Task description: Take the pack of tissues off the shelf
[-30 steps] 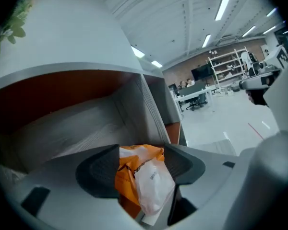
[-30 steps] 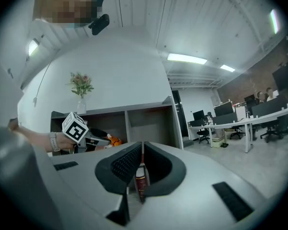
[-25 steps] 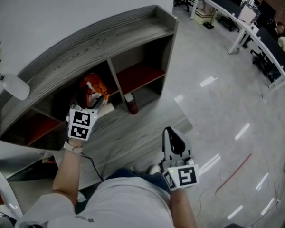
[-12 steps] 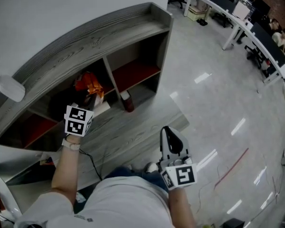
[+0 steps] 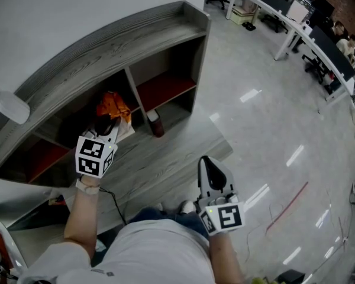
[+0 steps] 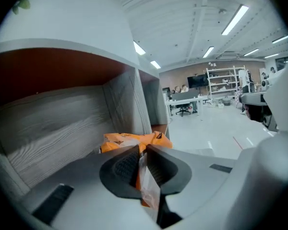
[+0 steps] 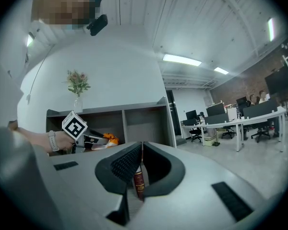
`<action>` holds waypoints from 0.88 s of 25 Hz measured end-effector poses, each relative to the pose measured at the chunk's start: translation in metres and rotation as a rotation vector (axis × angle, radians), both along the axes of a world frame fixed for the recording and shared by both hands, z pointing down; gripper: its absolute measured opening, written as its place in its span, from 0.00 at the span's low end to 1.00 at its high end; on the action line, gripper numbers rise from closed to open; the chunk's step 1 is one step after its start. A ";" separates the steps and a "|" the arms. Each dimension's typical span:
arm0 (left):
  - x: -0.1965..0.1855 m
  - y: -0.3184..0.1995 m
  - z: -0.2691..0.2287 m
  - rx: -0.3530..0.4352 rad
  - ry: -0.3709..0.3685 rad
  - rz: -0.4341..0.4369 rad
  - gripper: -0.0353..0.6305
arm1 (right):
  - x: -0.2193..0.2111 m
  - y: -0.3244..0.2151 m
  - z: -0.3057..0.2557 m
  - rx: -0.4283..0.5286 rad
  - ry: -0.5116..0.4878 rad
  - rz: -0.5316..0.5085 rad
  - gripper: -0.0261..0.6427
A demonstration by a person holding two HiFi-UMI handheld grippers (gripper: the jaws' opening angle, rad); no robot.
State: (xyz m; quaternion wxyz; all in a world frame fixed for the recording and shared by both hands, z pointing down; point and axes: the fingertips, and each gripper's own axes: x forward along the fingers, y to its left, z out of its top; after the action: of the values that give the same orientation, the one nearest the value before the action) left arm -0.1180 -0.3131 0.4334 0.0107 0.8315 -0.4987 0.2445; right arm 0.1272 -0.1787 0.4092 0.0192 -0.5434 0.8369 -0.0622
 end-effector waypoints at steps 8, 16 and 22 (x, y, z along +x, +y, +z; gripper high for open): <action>0.056 0.037 -0.021 0.003 0.079 0.140 0.12 | 0.012 0.016 -0.004 0.007 0.012 0.036 0.07; 0.126 0.061 -0.016 -0.026 0.144 0.320 0.11 | 0.042 0.041 -0.009 0.019 0.021 0.164 0.07; 0.194 0.087 -0.009 -0.054 0.191 0.480 0.11 | 0.074 0.071 -0.009 0.009 0.043 0.282 0.07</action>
State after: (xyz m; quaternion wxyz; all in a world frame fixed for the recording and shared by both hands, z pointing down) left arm 0.0759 -0.2265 0.4243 0.0214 0.9448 -0.2773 0.1734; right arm 0.2008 -0.1081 0.4001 0.0122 -0.6566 0.7529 -0.0438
